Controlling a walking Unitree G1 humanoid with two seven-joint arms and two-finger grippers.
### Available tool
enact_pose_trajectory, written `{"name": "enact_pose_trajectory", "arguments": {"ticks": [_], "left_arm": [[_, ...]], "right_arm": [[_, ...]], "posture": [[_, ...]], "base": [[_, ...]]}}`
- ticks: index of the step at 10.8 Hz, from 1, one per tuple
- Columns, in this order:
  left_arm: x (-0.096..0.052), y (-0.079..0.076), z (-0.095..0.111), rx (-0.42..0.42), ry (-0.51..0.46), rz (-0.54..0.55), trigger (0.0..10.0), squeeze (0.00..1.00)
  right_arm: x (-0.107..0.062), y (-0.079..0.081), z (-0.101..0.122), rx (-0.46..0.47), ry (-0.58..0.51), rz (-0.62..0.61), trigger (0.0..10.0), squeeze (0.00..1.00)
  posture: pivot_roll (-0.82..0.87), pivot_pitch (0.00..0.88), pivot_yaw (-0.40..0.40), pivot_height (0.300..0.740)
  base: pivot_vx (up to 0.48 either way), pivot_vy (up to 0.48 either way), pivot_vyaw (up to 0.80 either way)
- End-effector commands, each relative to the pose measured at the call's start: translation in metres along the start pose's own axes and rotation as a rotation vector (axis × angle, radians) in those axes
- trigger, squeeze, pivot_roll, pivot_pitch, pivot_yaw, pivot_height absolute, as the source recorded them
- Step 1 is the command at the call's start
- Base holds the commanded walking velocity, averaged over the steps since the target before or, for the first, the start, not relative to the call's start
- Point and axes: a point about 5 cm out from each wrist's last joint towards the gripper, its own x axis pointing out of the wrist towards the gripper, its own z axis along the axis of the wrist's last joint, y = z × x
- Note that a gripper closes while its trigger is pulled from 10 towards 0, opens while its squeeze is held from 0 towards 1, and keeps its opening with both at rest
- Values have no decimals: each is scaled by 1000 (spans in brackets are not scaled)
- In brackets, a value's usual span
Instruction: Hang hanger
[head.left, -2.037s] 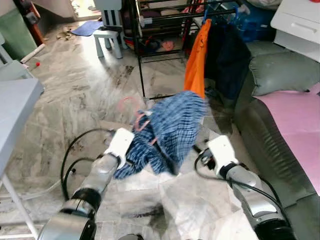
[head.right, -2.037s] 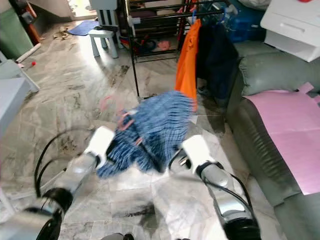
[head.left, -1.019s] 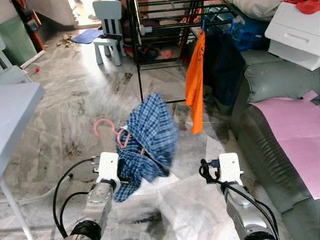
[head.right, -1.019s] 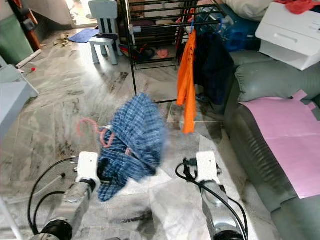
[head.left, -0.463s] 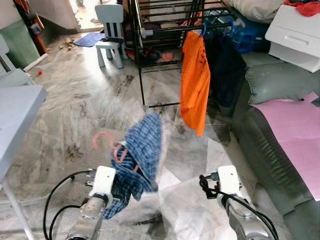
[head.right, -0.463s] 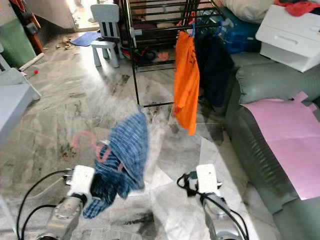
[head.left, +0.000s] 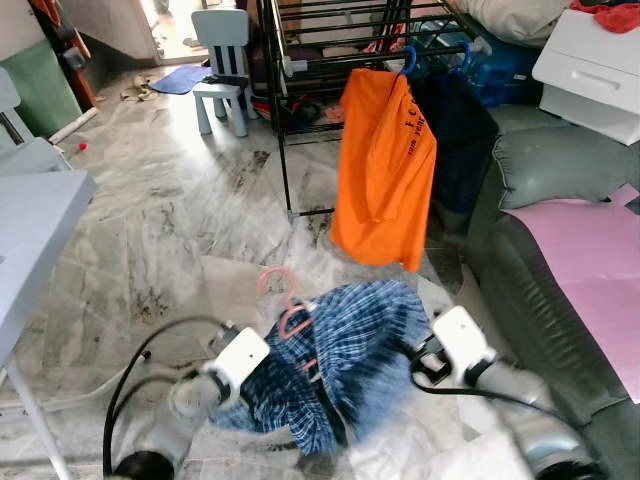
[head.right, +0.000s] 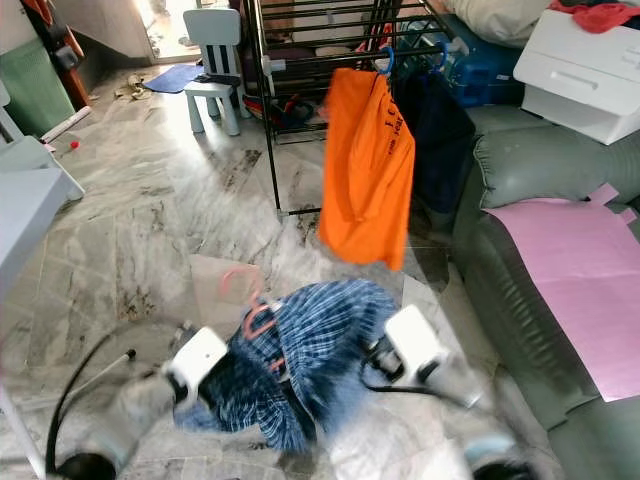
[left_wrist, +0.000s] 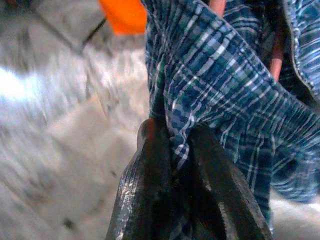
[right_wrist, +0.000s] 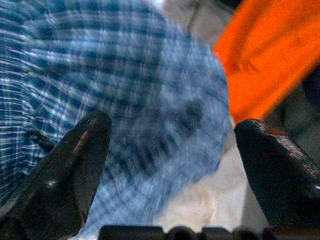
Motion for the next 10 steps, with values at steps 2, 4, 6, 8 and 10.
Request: {"name": "enact_pose_trajectory", "arguments": {"ticks": [2, 4, 6, 8, 10], "left_arm": [[2, 3, 5, 146, -3, -50, 10000, 0], [3, 5, 19, 248, -86, -73, 9216, 0], [2, 5, 35, 354, -209, -79, 9373, 0], [-2, -1, 39, 477, -285, -121, 8196, 0], [-3, -4, 37, 493, -288, -139, 7804, 0]], "right_arm": [[-2, 4, 29, -129, -71, 195, 10000, 353], [-3, 8, 36, -170, -76, 304, 10000, 212], [-2, 7, 39, -209, -60, 364, 10000, 1000], [4, 8, 51, -260, -79, 388, 10000, 353], [8, 8, 58, -308, -95, 390, 10000, 0]], "posture": [[-106, 0, 56, 740], [-106, 0, 56, 740], [-100, 0, 56, 740], [-99, 0, 49, 740], [-98, 0, 51, 740]], "base": [[0, 0, 0], [0, 0, 0], [0, 0, 0], [0, 0, 0], [0, 0, 0]]}}
